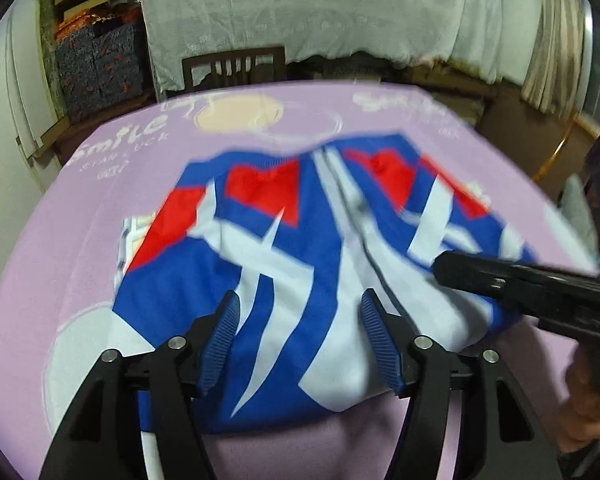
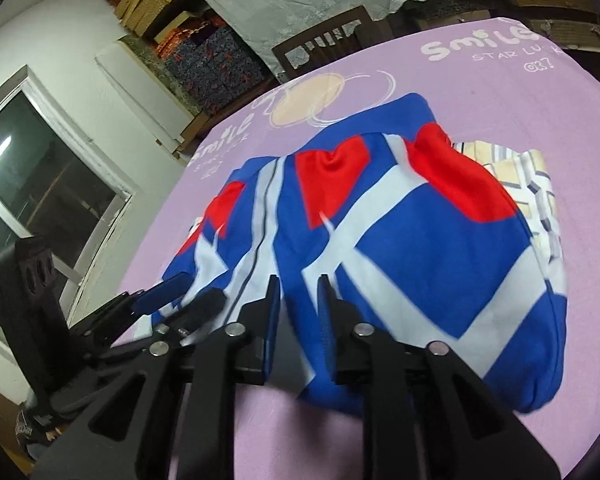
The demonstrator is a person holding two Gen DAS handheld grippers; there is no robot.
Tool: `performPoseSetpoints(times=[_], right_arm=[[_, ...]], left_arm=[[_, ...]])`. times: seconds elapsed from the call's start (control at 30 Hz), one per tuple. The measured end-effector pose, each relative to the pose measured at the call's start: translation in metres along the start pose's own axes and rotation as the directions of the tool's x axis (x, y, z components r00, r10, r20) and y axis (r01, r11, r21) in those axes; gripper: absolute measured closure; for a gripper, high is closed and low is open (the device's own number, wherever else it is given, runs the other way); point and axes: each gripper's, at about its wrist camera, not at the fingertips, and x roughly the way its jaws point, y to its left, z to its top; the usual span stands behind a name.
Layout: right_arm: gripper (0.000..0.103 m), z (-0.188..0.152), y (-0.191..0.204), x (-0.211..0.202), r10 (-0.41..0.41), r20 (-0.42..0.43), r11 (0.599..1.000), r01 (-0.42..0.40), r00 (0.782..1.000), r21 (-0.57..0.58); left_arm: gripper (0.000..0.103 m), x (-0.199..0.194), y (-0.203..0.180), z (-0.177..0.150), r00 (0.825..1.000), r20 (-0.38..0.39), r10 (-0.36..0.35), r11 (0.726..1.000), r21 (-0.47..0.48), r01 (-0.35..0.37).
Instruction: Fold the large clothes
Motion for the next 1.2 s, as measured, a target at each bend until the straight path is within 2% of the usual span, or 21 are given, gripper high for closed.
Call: performPoseSetpoints(times=[0.17, 0.27, 0.37, 0.5, 0.57, 0.63, 0.7, 0.77, 0.87, 0.97, 1.07, 1.13, 1.2], right_arm=[[0.080, -0.007, -0.004, 0.015, -0.025, -0.043, 1.000, 0.025, 0.999, -0.004], [0.080, -0.008, -0.008, 0.015, -0.009, -0.044, 1.000, 0.010, 0.999, 0.016], [0.080, -0.006, -0.008, 0.016, -0.010, -0.043, 1.000, 0.010, 0.999, 0.012], [0.080, -0.005, -0.011, 0.016, 0.001, -0.047, 1.000, 0.000, 0.999, 0.011], [0.080, -0.004, -0.011, 0.017, 0.007, -0.050, 1.000, -0.006, 0.999, 0.011], [0.080, -0.003, -0.013, 0.017, 0.017, -0.048, 1.000, -0.016, 0.999, 0.019], [0.080, -0.001, -0.016, 0.013, 0.038, -0.042, 0.998, -0.036, 0.998, 0.050], [0.072, 0.001, -0.018, 0.004, 0.051, -0.017, 0.996, -0.049, 0.999, 0.070], [0.058, -0.002, -0.019, -0.023, 0.021, 0.065, 0.996, -0.027, 0.998, 0.086], [0.056, -0.017, -0.030, -0.045, 0.027, 0.104, 0.986, -0.043, 0.994, 0.163], [0.055, -0.037, -0.038, -0.055, 0.007, 0.101, 0.971, -0.031, 0.995, 0.236], [0.054, -0.050, -0.041, -0.061, -0.011, 0.098, 0.957, -0.018, 0.995, 0.290], [0.050, -0.061, -0.040, -0.066, -0.025, 0.100, 0.947, -0.009, 0.995, 0.321]], left_arm=[[0.037, 0.006, 0.001, -0.001, 1.000, -0.018, 0.007, 1.000, 0.001, -0.007], [0.037, -0.001, 0.022, 0.019, 0.999, -0.004, -0.050, 0.994, -0.100, 0.049], [0.038, 0.001, 0.036, 0.046, 0.999, 0.022, -0.044, 0.988, -0.147, 0.047], [0.038, 0.033, 0.043, 0.060, 0.998, -0.028, -0.050, 0.981, -0.187, 0.044], [0.033, 0.054, 0.042, 0.054, 0.997, -0.063, -0.032, 0.985, -0.171, 0.021], [0.024, 0.057, 0.040, 0.051, 1.000, -0.027, 0.007, 0.991, -0.131, -0.010], [0.024, 0.057, 0.044, 0.051, 0.999, -0.040, -0.010, 0.988, -0.152, 0.004], [0.025, 0.054, 0.048, 0.050, 0.999, -0.040, -0.029, 0.985, -0.170, 0.022], [0.028, 0.038, 0.051, 0.048, 0.999, -0.020, -0.050, 0.983, -0.176, 0.046], [0.028, 0.022, 0.048, 0.049, 0.999, 0.010, -0.051, 0.985, -0.165, 0.052], [0.028, 0.026, 0.043, 0.045, 0.998, -0.024, -0.059, 0.986, -0.155, 0.054], [0.026, 0.037, 0.039, 0.040, 0.999, -0.040, -0.037, 0.991, -0.131, 0.032], [0.025, 0.040, 0.032, 0.036, 1.000, -0.013, -0.001, 0.996, -0.088, 0.000]])
